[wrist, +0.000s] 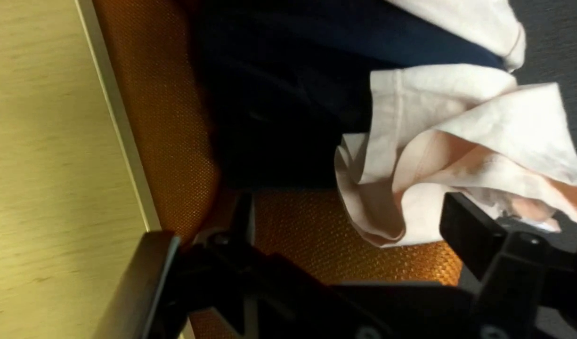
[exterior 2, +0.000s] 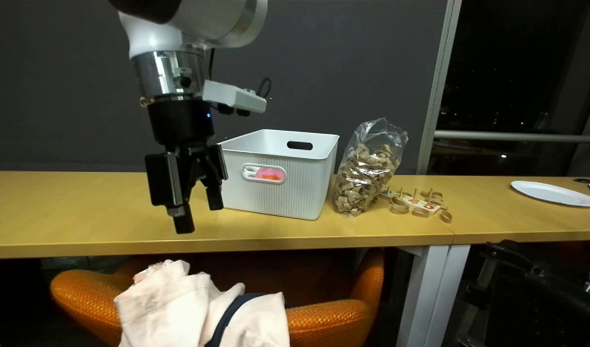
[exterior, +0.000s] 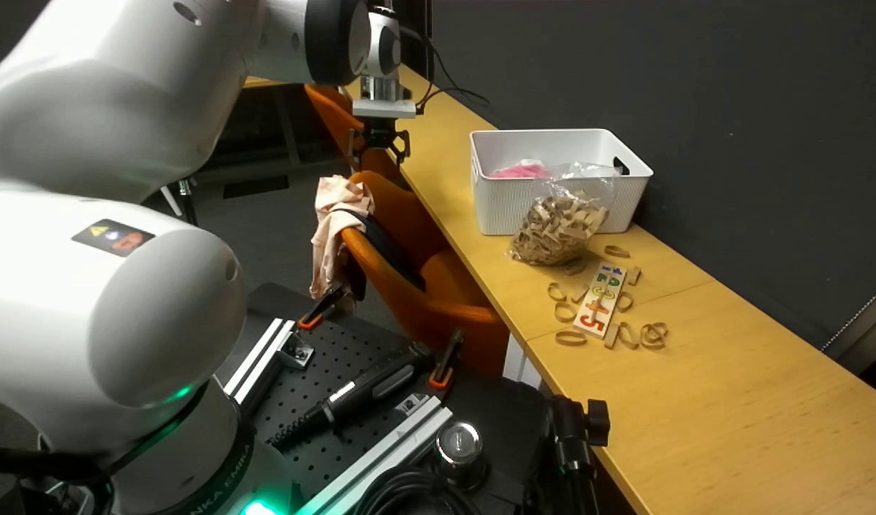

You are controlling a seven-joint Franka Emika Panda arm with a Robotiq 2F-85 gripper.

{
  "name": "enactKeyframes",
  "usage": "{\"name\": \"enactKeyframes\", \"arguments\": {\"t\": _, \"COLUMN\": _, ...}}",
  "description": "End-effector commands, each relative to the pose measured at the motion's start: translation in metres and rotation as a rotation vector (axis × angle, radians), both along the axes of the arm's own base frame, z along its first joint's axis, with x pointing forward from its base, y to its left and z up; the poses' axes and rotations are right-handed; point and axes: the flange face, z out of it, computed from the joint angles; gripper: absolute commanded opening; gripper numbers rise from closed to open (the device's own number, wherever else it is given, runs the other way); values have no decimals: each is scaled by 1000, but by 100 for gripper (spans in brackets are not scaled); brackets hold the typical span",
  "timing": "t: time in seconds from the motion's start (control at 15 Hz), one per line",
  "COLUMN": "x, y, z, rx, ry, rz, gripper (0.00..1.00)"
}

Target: Put the peach and blue shirts in the basket

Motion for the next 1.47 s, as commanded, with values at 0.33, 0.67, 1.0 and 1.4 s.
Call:
{"name": "enactKeyframes", "arguments": {"t": 0.33, "x": 10, "y": 50, "z": -27, "rx": 296, "ry": 19, "rz": -37, "gripper": 100}}
{"name": "enactKeyframes", "arguments": {"t": 0.67, "x": -1, "y": 53, "z": -21, "rx": 379, "ry": 180, "rz": -219, "gripper": 100}}
{"name": "enactKeyframes", "arguments": {"t": 1.0, "x": 1, "y": 35, "z": -14, "rx": 312, "ry": 282, "rz": -469, "gripper": 100}}
{"name": "enactKeyframes", "arguments": {"t": 1.4, "x": -5, "y": 7, "z": -55, "rx": 165, "ry": 458, "rz": -709, "gripper": 100}}
